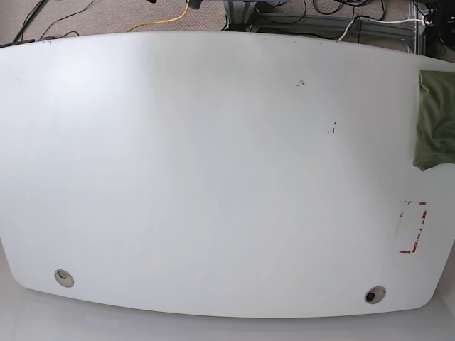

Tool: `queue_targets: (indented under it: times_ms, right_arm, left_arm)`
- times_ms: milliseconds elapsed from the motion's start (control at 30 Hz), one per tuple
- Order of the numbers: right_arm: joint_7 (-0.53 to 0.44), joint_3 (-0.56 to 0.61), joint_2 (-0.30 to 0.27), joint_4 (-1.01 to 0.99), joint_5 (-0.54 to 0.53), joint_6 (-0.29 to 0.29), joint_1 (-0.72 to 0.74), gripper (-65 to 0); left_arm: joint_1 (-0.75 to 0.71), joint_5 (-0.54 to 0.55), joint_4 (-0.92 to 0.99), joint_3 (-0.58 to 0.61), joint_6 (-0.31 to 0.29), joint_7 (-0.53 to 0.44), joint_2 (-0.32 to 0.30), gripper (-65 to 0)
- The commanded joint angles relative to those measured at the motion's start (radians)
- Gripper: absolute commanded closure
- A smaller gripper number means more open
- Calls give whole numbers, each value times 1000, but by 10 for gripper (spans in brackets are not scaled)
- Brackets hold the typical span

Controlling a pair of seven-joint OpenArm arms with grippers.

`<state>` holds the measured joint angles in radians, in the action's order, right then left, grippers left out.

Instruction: Layout the t-shirt on the table in an organized manner, then fold the t-shirt properly

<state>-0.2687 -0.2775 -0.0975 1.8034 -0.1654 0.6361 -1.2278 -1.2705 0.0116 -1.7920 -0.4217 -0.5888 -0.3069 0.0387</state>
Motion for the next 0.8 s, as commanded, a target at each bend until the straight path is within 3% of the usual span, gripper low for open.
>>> queue_targets:
  times_ms: [0, 267, 500, 767]
  right_arm:
    - [-25, -2, -3, -12, -18, 17, -59, -138]
    - [-25, 60, 5, -166, -10, 18, -79, -138]
    - [-31, 110, -5, -432, -9, 18, 47, -138]
    - [-139, 168, -54, -733, -7, 9, 228, -138]
  left_arm:
    - [-79, 12, 17, 2, -3, -27, -3, -75]
    - [-82, 12, 237, 65, -3, -28, -59, -76]
    - [101, 6, 515, 148, -3, -28, -130, -78]
    - [306, -9, 777, 183, -1, -27, -162, -79]
